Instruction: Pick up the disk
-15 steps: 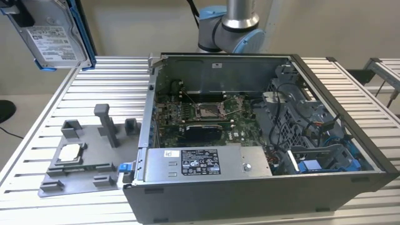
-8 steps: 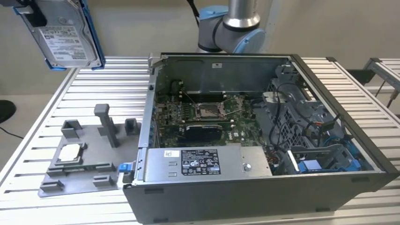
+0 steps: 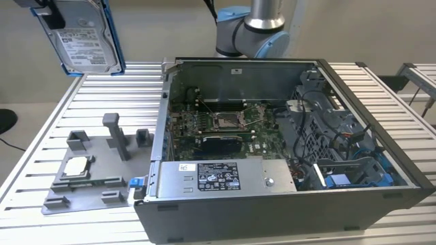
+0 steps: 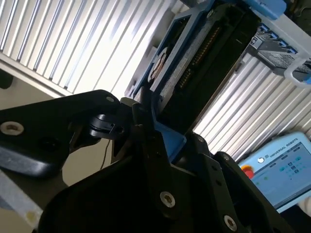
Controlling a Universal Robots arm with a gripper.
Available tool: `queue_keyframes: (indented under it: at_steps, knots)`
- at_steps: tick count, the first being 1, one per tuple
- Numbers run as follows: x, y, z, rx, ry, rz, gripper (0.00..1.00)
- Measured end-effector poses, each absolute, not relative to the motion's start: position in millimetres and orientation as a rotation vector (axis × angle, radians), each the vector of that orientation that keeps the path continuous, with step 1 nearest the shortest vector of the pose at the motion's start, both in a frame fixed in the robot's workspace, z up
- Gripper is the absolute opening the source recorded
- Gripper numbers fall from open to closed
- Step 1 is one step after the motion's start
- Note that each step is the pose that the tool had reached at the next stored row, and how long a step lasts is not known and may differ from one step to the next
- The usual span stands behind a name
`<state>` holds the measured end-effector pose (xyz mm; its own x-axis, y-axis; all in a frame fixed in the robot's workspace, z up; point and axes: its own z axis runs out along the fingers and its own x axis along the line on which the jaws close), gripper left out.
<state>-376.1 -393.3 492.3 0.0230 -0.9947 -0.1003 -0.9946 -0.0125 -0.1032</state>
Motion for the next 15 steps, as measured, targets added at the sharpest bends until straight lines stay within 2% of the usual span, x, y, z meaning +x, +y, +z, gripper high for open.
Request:
queue_keyframes:
  at_steps: [15]
  knots:
    - [-335,-390,492,-2.141,2.097,-0.001,0.0]
